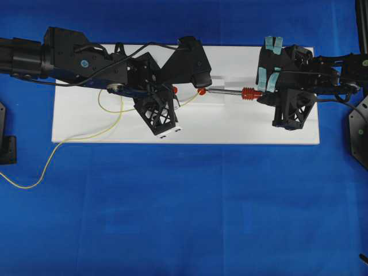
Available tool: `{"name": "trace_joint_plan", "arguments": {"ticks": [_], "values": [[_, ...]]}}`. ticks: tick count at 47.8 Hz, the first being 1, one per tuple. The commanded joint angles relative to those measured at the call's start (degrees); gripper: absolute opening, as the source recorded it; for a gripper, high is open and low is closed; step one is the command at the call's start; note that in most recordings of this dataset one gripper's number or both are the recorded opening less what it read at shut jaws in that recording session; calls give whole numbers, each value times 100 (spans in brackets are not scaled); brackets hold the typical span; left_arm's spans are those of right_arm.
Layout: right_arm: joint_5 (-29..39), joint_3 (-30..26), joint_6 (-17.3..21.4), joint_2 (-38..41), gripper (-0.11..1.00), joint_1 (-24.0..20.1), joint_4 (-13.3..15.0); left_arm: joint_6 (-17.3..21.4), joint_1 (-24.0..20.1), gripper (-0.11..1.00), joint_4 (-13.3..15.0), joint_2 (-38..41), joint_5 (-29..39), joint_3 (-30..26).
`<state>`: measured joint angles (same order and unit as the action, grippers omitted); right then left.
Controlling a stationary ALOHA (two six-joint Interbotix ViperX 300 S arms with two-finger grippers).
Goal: Touch the tip of the soldering iron to the tip of the solder at the mark.
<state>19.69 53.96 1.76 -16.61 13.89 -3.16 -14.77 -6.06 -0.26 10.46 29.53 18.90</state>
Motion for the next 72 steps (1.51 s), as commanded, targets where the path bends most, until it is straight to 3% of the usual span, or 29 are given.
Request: {"name": "trace_joint_plan", "arguments": {"ticks": [1, 21, 38, 51, 72], "values": [[-18, -132, 9, -26, 6, 18, 9, 9, 0, 3, 0, -88, -26, -123], [-18, -123, 9, -26, 6, 9, 9, 88, -9, 3, 0, -466, 88, 62], [-35, -123, 9, -35, 6, 18, 9, 9, -9, 3, 0, -1591, 44, 879], [-44, -114, -9, -114, 6, 18, 18, -18, -9, 3, 0, -1854, -396, 1266], [-35, 563, 9, -2127, 6, 35, 141, -26, -9, 3, 0, -2092, -448, 1547]]}}
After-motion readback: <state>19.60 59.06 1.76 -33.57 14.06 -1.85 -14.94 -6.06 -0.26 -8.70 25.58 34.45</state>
